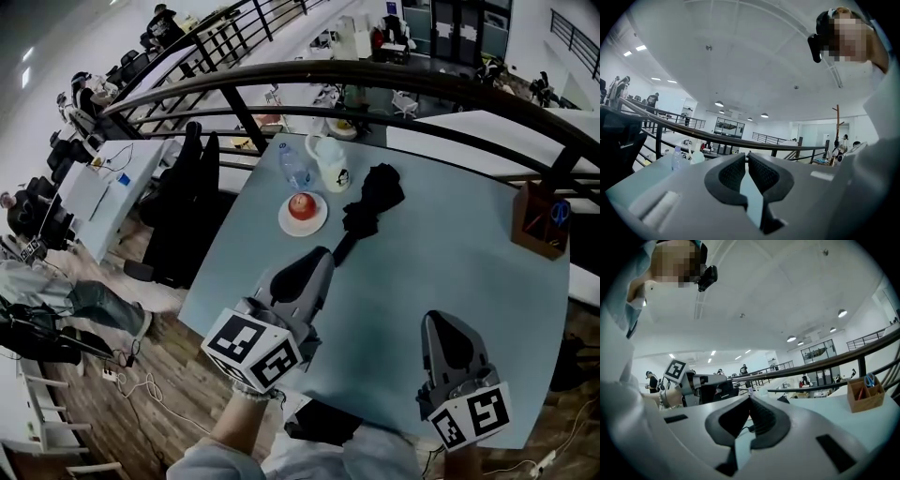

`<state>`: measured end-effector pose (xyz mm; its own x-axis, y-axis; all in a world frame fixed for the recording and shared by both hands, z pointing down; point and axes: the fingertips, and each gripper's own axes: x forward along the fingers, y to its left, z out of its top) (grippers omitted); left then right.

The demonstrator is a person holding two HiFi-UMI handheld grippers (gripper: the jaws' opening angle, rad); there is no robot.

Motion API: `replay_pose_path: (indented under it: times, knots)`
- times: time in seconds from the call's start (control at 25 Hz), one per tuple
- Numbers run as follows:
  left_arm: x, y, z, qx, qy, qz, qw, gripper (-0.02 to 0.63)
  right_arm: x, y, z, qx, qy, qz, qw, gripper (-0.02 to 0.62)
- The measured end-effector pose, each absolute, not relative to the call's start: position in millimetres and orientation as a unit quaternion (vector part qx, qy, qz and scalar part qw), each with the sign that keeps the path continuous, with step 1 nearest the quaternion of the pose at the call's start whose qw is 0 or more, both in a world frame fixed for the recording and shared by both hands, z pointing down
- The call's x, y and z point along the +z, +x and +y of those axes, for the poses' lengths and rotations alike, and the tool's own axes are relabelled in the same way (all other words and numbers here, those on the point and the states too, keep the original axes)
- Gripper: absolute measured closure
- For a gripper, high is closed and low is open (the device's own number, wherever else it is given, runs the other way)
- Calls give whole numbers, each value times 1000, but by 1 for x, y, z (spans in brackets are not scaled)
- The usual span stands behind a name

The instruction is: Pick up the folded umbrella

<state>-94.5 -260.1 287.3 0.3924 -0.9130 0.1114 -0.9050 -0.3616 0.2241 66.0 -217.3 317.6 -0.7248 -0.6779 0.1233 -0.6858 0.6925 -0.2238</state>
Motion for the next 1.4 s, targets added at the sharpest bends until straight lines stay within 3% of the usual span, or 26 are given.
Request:
replay_pose_path:
  times: [0.44,0.68,1.08,1.4]
  knots:
    - [313,-86,-340,29,846,-516,130,594,341,66,-247,145,395,-907,24,595]
    - [343,-81,-379,42,859,-479,175,491,353,66,-259,157,412,-897,26,595]
    - [393,-85,-440,166,859,-442,198,366,369,63,-268,177,430,-885,32,595]
    - [452,-81,-478,267,835,-427,221,347,382,56,-274,168,438,-882,54,595]
